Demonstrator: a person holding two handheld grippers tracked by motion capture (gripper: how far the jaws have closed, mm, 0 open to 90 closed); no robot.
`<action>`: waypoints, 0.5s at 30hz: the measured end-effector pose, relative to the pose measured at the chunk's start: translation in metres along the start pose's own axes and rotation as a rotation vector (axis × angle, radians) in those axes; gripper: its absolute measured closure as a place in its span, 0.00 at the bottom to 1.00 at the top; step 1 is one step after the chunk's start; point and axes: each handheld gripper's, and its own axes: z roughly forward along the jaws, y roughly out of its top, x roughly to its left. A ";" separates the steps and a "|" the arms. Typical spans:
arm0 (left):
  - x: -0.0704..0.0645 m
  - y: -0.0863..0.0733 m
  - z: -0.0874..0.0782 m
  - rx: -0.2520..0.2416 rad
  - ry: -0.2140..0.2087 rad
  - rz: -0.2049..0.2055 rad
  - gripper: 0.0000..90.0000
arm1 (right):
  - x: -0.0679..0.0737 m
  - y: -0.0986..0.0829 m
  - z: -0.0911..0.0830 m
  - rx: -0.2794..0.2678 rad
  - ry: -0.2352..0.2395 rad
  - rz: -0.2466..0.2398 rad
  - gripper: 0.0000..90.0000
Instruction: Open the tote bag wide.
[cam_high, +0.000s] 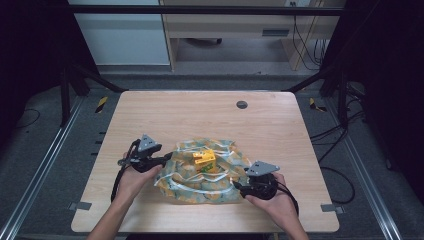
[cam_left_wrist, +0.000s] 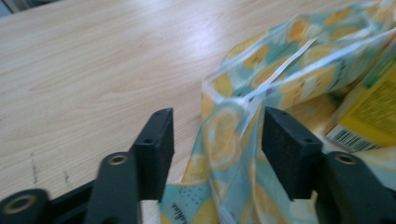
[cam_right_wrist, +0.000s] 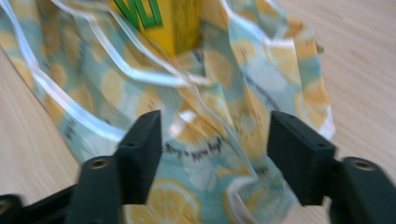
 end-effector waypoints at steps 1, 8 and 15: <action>-0.001 0.002 -0.002 -0.009 -0.016 -0.006 0.43 | 0.001 0.002 -0.001 -0.013 0.003 0.001 0.35; -0.011 0.019 -0.017 -0.095 -0.065 -0.007 0.24 | 0.005 0.018 -0.018 -0.128 0.011 -0.010 0.15; -0.004 0.025 -0.039 -0.113 -0.001 -0.011 0.16 | -0.019 0.014 -0.043 -0.248 -0.103 0.033 0.08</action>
